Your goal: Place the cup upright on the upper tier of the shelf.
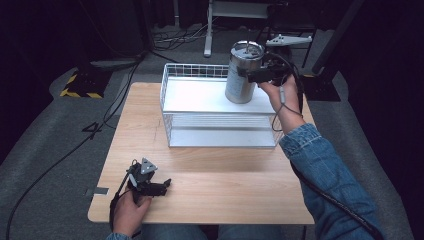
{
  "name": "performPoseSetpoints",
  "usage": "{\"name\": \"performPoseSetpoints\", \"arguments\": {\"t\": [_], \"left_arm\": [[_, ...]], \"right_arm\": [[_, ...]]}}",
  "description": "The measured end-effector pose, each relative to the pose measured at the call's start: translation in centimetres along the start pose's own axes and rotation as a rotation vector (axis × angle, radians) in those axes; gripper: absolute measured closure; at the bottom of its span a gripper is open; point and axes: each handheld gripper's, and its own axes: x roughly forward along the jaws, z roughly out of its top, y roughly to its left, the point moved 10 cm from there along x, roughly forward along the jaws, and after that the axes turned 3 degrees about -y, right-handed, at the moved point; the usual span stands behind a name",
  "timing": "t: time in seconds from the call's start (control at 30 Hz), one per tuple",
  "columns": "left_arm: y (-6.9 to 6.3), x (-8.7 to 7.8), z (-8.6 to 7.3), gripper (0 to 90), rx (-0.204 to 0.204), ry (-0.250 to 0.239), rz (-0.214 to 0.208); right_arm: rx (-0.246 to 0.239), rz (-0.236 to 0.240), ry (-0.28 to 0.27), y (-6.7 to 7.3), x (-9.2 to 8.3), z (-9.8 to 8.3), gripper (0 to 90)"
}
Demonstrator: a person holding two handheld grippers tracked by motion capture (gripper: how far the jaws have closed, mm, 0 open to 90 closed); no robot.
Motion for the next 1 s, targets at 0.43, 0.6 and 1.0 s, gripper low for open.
{"name": "performPoseSetpoints", "arguments": {"t": [0.43, 0.6, 1.0], "left_arm": [[0.0, 0.0, 0.0, 8.5, -0.002, 0.004, -0.002], [0.0, 0.0, 0.0, 8.5, -0.004, 0.0, 0.001], [0.2, 0.2, 0.2, 8.5, 0.009, 0.002, 0.008]], "right_arm": [[-0.028, 0.035, -0.028, 1.8, -4.7, -0.5, 0.1], [-0.031, 0.053, -0.024, 2.2, -6.4, -1.7, 0.1], [-0.048, 0.033, -0.016, 1.7, -10.1, -4.0, 0.1]]}}
